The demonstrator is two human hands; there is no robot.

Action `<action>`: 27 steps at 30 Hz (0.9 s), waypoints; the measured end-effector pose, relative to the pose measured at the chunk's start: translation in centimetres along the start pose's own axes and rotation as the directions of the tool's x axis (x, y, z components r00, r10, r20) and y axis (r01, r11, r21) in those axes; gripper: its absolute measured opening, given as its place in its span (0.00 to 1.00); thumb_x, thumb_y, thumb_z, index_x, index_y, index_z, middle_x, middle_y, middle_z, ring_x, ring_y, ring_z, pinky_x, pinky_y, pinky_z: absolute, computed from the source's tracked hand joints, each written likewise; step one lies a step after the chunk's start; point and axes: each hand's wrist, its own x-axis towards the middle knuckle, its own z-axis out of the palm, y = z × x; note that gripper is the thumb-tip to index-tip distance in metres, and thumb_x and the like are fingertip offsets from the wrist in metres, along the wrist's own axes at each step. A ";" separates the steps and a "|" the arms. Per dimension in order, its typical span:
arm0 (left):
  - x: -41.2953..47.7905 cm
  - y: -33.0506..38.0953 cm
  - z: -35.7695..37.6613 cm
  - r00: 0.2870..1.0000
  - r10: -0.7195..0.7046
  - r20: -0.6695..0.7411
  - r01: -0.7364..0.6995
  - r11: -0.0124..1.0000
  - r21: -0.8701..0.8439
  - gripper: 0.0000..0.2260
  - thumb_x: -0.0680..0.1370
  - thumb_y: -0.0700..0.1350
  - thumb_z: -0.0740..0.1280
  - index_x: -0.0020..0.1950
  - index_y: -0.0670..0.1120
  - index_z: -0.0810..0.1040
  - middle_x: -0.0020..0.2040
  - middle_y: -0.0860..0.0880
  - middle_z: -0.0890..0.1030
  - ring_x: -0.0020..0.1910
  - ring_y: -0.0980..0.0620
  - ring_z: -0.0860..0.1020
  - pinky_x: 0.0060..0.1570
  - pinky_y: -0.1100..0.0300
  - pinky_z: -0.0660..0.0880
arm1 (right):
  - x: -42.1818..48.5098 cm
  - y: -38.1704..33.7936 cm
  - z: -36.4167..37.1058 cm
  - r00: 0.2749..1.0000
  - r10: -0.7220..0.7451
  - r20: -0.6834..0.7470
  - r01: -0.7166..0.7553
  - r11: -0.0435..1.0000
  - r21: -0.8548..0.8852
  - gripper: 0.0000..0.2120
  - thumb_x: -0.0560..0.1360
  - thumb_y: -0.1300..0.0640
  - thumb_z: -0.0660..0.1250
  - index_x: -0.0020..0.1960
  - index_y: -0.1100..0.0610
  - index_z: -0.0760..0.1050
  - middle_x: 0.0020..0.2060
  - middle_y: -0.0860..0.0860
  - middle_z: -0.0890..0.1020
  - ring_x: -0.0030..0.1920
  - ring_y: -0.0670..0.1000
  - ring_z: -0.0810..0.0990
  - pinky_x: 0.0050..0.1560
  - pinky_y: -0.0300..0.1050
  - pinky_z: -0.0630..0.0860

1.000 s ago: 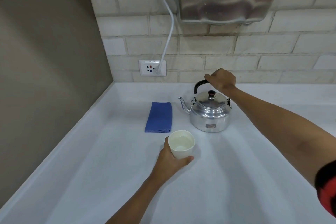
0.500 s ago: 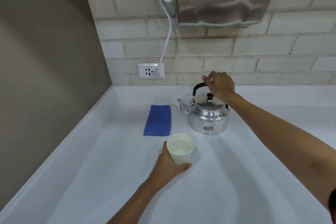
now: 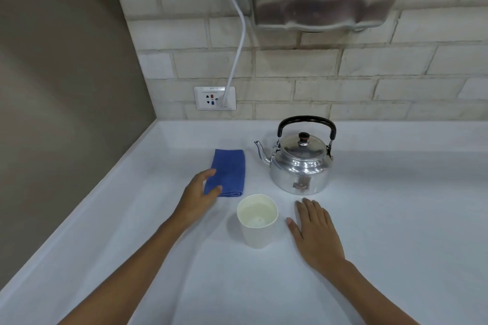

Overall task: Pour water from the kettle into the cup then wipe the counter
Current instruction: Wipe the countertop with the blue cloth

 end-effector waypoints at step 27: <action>5.7 -3.0 5.3 0.768 0.273 0.579 -0.629 0.486 0.606 0.22 0.82 0.53 0.44 0.75 0.53 0.42 0.77 0.53 0.45 0.76 0.51 0.42 0.75 0.57 0.44 | 0.0 -0.3 -0.1 1.000 -0.018 -0.016 0.018 0.999 -0.030 0.28 0.80 0.44 0.46 0.75 0.56 0.49 0.76 0.53 0.52 0.76 0.52 0.47 0.75 0.47 0.43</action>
